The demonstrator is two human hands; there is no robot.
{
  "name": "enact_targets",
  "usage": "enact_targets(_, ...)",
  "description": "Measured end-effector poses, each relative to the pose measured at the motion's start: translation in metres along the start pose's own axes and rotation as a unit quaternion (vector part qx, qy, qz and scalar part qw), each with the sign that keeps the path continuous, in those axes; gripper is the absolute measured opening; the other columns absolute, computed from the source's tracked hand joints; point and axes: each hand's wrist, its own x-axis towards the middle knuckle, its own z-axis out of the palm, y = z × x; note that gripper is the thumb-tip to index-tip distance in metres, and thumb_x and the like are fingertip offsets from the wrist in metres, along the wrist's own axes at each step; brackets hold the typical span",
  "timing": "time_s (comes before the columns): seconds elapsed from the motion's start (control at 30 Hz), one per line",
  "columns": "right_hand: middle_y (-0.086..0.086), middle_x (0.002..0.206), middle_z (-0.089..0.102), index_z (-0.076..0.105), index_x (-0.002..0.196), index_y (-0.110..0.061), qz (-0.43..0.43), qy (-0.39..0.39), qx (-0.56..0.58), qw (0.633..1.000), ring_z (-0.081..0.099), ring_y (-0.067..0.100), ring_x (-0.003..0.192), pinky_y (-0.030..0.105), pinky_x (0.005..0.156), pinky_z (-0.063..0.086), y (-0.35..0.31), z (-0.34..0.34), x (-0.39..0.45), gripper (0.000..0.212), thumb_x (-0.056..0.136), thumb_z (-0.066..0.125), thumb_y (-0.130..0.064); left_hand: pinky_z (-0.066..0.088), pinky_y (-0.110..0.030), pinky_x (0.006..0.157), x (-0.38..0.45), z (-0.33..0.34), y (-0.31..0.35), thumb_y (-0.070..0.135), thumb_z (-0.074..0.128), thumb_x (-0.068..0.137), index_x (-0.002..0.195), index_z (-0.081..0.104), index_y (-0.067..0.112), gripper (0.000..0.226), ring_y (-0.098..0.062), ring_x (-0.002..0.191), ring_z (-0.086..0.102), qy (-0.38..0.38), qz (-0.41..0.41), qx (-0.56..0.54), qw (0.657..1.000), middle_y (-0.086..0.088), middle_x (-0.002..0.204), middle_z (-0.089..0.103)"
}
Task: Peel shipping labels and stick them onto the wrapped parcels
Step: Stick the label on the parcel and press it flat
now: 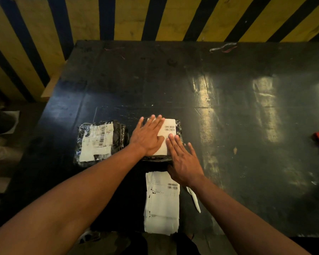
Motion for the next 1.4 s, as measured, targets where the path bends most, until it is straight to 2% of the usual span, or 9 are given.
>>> enact_targets(0.23,-0.003,0.171,-0.018,-0.009,0.164,-0.021,-0.003,0.006,0.049,0.999,-0.018,0.017,0.157,0.050,0.130,0.005,0.000,-0.003,0.000,0.087,0.100,0.044,-0.048,0.011,-0.052,0.127,0.010,-0.009,-0.019,0.054,0.029,0.107,0.163,-0.011,0.034,0.071,-0.030,0.160,-0.005,-0.074,-0.086,-0.128,0.985,-0.004,0.170,-0.022)
enact_targets(0.33,-0.001,0.172,0.015,0.026,0.162,-0.020,-0.010,0.064,0.157,0.985,0.011,0.018,0.159,0.046,0.127,0.023,0.009,-0.013,0.002,0.069,0.102,0.051,-0.043,0.039,-0.053,0.116,-0.011,-0.005,-0.014,0.051,0.045,0.105,0.161,-0.010,0.042,0.079,-0.038,0.154,0.026,-0.073,-0.132,-0.213,0.965,-0.008,0.170,-0.023)
enact_targets(0.4,0.001,0.165,0.035,0.041,0.156,-0.021,0.045,0.126,0.210,0.968,0.031,0.019,0.153,0.045,0.122,0.035,0.016,-0.018,0.003,0.060,0.101,0.057,-0.040,0.042,-0.054,0.115,-0.029,0.004,-0.012,0.048,0.051,0.103,0.161,-0.007,0.044,0.083,-0.039,0.152,0.031,-0.062,-0.143,-0.248,0.956,-0.010,0.172,-0.013)
enact_targets(0.5,0.003,0.166,0.029,0.025,0.162,-0.030,0.134,0.087,0.263,0.952,0.028,0.025,0.152,0.051,0.120,0.036,0.023,-0.017,0.009,0.070,0.101,0.056,-0.045,0.029,-0.058,0.123,-0.048,0.023,-0.010,0.045,0.055,0.101,0.158,-0.007,0.053,0.085,-0.036,0.155,0.024,-0.058,-0.135,-0.334,0.931,-0.008,0.173,0.011)
enact_targets(0.63,0.005,0.161,0.042,-0.004,0.163,-0.035,0.118,-0.014,0.319,0.940,0.045,0.034,0.143,0.058,0.117,0.038,0.021,-0.019,0.022,0.083,0.104,0.051,-0.048,0.033,-0.056,0.121,-0.053,0.028,-0.007,0.038,0.062,0.100,0.159,0.002,0.053,0.085,-0.032,0.152,0.031,-0.030,-0.149,-0.401,0.903,-0.003,0.170,0.022)
enact_targets(0.83,0.010,0.157,0.046,-0.001,0.162,-0.041,0.112,-0.037,0.268,0.956,0.048,0.040,0.138,0.055,0.115,0.041,0.029,-0.023,0.042,0.085,0.098,0.052,-0.060,0.039,-0.047,0.117,-0.049,0.018,-0.004,0.046,0.066,0.097,0.161,0.013,0.048,0.083,-0.033,0.142,0.044,-0.020,-0.166,-0.407,0.898,-0.011,0.157,0.033)
enact_targets(1.0,0.016,0.152,0.049,0.010,0.163,-0.040,0.089,-0.040,0.246,0.964,0.049,0.039,0.135,0.051,0.114,0.041,0.028,-0.034,0.040,0.076,0.101,0.053,-0.052,0.038,-0.045,0.115,-0.048,0.012,-0.010,0.050,0.067,0.095,0.160,0.018,0.048,0.082,-0.033,0.140,0.043,-0.024,-0.154,-0.401,0.903,-0.011,0.152,0.033)
enact_targets(1.27,0.015,0.151,0.052,0.027,0.161,-0.034,0.098,0.032,0.296,0.950,0.054,0.037,0.131,0.053,0.109,0.047,0.032,-0.054,0.048,0.070,0.100,0.058,-0.047,0.043,-0.038,0.105,-0.036,-0.024,-0.015,0.057,0.069,0.090,0.158,0.026,0.047,0.081,-0.026,0.125,0.050,0.023,-0.155,-0.382,0.911,-0.006,0.138,0.039)
enact_targets(1.4,0.013,0.144,0.055,0.027,0.157,-0.046,0.111,0.068,0.323,0.937,0.055,0.033,0.126,0.056,0.102,0.053,0.043,-0.065,0.046,0.079,0.086,0.054,-0.065,0.044,-0.043,0.107,-0.025,-0.043,-0.005,0.054,0.068,0.093,0.160,0.021,0.045,0.083,-0.028,0.131,0.048,0.031,-0.134,-0.360,0.923,-0.007,0.145,0.038)
